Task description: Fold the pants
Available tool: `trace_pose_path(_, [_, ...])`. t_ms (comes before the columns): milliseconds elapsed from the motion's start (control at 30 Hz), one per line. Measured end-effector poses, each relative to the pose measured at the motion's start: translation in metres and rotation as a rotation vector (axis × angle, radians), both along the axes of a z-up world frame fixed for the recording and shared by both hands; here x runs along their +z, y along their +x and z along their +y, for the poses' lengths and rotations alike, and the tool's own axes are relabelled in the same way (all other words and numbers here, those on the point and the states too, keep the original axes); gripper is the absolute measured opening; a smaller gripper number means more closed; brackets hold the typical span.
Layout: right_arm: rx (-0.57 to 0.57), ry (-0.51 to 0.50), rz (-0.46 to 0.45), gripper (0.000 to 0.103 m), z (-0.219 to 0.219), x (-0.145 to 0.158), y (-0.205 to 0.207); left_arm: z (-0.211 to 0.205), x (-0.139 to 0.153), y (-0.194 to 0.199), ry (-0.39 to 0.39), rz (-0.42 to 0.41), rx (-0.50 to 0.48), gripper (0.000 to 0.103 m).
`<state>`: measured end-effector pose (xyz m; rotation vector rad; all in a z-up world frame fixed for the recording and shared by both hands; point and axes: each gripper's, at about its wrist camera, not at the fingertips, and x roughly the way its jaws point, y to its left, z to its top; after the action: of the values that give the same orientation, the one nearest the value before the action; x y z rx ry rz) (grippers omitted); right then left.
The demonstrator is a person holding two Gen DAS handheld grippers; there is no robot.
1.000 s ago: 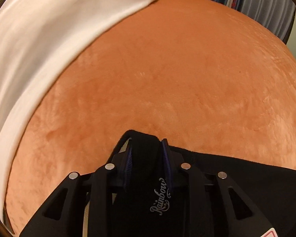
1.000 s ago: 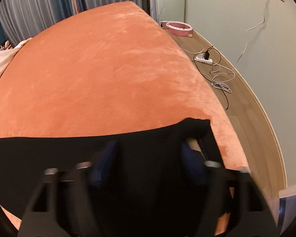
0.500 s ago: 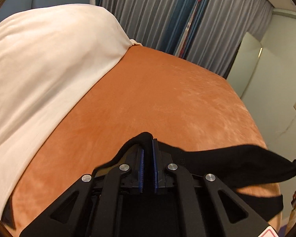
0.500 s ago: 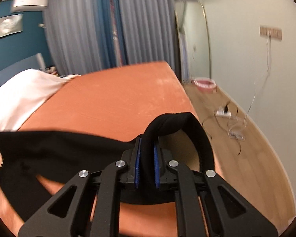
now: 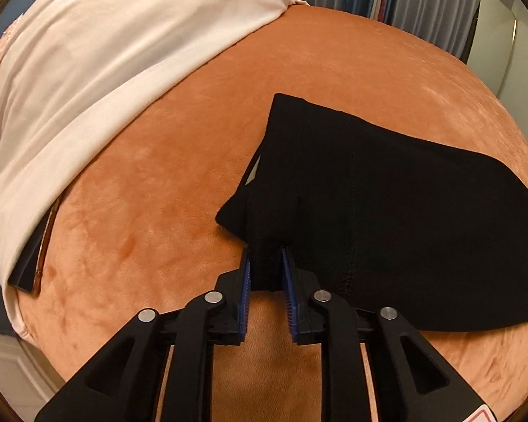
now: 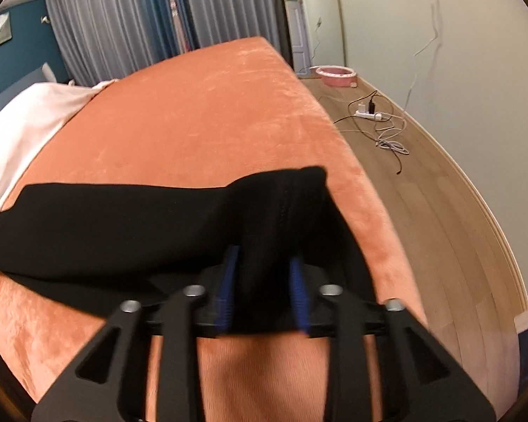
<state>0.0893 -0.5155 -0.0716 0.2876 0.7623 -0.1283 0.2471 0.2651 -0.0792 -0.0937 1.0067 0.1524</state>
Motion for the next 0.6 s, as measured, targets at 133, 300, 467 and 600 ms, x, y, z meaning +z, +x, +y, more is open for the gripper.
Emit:
trace_pose_path(133, [-0.082, 0.012, -0.063, 0.059, -0.018, 0.020, -0.036, 0.002, 0.018, -0.017, 0.057, -0.015, 0.041, 0.041])
trace_pose_path(300, [-0.117, 0.116, -0.112, 0.069, -0.036, 0.044, -0.042, -0.011, 0.057, -0.049, 0.179, -0.103, 0.079, 0.051])
trace_pose_path(467, [-0.077, 0.122, -0.027, 0.087, -0.024, 0.039, 0.026, -0.055, 0.092, -0.081, 0.187, -0.193, 0.020, 0.070])
trace_pose_path(600, [0.020, 0.039, 0.007, 0.007, -0.007, 0.043, 0.070, -0.109, 0.105, -0.096, 0.137, -0.217, -0.069, 0.079])
